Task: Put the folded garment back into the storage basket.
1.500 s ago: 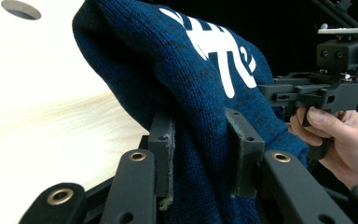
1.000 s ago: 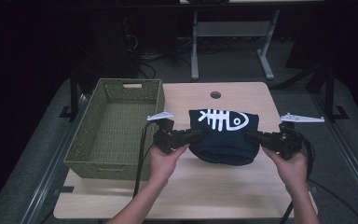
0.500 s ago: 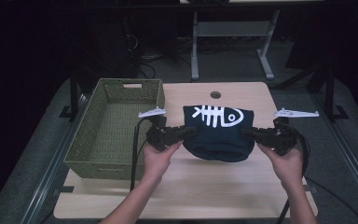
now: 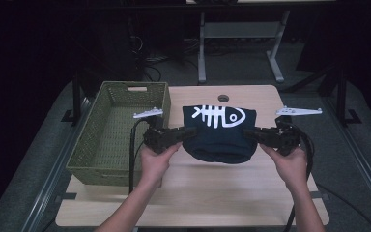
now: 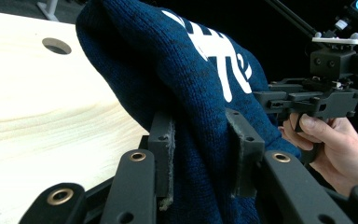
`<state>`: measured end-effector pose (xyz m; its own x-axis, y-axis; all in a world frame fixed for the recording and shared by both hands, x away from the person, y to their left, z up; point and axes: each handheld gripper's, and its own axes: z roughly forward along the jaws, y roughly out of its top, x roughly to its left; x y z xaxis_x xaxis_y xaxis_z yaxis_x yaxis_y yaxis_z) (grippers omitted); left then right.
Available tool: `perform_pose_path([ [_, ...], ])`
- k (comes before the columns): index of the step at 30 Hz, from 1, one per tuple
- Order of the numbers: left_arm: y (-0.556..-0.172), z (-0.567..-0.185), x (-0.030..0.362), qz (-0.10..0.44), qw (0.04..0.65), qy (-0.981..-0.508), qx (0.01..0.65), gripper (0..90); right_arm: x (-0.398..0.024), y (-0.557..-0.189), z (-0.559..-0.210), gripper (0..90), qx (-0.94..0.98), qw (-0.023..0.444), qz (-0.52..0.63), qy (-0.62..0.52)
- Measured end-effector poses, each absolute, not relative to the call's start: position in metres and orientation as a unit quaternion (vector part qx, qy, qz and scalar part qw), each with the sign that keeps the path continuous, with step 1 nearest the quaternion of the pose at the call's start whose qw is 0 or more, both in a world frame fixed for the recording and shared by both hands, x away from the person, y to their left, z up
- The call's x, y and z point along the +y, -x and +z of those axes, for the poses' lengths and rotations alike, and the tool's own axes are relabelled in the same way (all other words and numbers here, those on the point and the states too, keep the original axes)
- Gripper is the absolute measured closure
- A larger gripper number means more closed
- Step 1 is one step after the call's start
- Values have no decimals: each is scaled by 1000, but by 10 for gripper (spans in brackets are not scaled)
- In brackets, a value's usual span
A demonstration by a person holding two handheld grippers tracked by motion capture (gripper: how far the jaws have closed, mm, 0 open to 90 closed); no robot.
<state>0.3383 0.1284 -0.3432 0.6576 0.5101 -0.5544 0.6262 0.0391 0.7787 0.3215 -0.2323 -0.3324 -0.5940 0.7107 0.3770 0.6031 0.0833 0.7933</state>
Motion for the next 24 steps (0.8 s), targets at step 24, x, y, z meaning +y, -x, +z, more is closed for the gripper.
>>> perform_pose_path([
  [24,-342,-337,160,-51,599,-677,424,673,-202,-335,-321,707,752,51,501,-426],
])
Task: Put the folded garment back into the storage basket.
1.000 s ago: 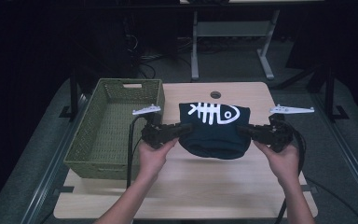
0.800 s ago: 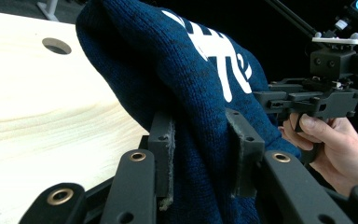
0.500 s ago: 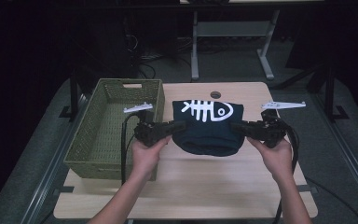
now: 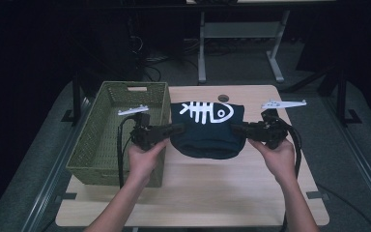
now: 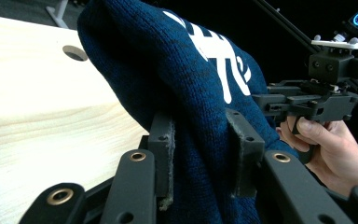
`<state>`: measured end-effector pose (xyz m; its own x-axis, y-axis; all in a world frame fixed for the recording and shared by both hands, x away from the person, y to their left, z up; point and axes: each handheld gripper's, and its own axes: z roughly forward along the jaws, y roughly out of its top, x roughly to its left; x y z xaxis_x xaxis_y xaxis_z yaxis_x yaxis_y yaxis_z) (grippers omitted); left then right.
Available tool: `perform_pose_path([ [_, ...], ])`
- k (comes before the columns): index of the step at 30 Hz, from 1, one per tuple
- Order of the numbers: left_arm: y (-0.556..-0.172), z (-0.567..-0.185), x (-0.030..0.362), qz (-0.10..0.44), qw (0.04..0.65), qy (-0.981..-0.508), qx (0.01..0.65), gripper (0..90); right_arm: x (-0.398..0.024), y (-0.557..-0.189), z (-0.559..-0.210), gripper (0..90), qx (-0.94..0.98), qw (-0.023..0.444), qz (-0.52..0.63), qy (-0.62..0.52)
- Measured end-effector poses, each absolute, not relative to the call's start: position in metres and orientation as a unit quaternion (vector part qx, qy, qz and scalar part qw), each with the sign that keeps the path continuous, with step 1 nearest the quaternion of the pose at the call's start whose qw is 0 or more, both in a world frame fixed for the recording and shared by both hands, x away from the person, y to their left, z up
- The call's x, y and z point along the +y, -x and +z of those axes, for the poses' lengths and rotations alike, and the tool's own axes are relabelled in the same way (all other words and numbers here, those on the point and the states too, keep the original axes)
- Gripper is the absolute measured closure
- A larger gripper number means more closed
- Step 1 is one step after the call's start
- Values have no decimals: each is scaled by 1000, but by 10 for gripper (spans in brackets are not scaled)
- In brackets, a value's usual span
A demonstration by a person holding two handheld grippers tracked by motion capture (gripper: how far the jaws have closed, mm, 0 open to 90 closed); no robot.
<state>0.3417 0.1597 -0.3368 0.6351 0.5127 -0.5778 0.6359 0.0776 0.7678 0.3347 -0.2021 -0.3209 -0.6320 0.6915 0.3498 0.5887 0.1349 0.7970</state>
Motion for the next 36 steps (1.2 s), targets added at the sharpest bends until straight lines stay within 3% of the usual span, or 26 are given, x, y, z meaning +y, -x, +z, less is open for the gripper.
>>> perform_pose_path([
  [36,-348,-331,210,-60,601,-658,450,673,-152,-355,-312,707,769,42,503,-392],
])
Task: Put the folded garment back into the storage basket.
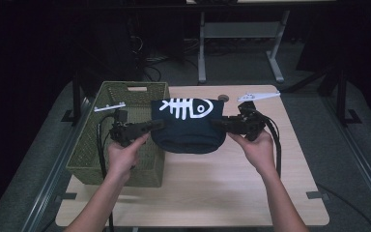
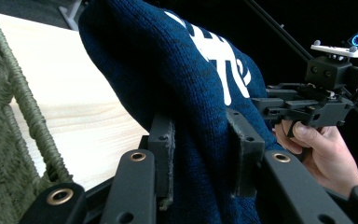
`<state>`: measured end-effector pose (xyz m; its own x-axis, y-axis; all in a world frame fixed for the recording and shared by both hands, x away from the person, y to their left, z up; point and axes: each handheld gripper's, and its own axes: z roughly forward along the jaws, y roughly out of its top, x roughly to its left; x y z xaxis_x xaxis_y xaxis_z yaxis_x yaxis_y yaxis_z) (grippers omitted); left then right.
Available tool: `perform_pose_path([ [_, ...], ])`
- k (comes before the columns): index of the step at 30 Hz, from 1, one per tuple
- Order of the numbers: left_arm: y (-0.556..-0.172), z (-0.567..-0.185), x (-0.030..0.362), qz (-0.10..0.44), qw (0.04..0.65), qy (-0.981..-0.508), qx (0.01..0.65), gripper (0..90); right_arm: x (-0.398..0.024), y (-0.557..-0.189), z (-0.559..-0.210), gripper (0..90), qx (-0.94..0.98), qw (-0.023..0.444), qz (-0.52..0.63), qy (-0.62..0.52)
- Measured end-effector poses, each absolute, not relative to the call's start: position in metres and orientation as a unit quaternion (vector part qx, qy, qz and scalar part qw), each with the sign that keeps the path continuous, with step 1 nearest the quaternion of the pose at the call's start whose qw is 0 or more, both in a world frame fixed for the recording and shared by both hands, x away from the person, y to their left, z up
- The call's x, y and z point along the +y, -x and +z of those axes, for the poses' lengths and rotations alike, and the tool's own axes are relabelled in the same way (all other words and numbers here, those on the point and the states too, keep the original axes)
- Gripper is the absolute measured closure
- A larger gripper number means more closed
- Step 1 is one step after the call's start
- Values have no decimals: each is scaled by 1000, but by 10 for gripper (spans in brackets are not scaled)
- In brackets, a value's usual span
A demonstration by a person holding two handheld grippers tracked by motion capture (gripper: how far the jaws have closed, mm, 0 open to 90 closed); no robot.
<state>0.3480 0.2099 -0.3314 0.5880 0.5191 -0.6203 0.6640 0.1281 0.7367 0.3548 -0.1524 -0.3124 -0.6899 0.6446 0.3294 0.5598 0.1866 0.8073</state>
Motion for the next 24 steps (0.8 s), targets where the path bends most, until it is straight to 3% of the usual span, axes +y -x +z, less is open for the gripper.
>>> perform_pose_path([
  [24,-348,-323,237,-48,600,-654,459,673,-125,-363,-306,708,776,36,504,-376],
])
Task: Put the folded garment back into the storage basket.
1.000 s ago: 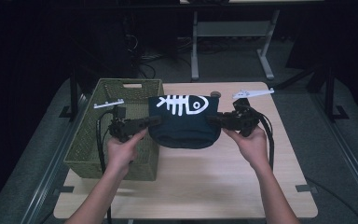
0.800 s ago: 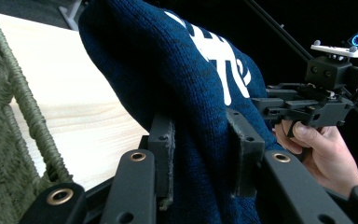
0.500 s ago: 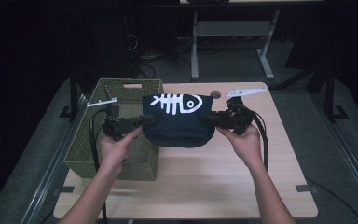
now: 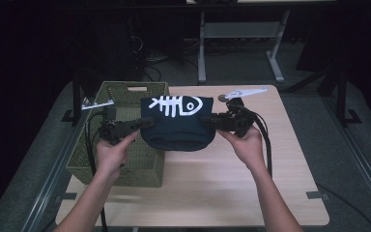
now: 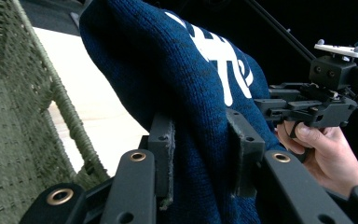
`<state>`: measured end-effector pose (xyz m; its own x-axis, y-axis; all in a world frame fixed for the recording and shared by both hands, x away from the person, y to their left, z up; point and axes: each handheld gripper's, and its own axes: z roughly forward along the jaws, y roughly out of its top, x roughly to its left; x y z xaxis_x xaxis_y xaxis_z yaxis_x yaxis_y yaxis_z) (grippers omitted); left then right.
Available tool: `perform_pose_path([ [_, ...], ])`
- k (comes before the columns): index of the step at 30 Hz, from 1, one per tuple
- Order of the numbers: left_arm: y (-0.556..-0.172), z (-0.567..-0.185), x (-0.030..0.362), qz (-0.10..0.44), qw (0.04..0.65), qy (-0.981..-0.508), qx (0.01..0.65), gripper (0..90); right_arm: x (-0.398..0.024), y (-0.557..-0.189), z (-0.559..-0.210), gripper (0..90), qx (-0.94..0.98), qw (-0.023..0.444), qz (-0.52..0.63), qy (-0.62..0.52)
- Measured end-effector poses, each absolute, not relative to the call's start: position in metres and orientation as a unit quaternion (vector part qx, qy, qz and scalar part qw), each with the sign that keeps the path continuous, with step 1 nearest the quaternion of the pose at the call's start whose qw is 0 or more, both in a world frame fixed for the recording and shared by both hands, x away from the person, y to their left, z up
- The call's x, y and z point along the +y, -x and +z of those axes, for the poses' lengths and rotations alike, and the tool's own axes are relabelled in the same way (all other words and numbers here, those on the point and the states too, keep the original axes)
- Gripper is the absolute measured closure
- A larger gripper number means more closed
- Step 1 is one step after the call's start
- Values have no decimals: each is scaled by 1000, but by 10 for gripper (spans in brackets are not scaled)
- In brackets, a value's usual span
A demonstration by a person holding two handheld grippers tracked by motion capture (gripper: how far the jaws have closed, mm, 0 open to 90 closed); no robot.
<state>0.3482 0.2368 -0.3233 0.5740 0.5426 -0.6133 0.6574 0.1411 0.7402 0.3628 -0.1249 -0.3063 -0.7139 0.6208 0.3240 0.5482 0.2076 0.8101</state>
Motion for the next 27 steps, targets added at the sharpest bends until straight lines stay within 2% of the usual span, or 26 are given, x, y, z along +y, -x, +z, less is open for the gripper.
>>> perform_pose_path([
  [27,-347,-323,270,-35,598,-641,479,673,-91,-373,-304,708,781,25,512,-357],
])
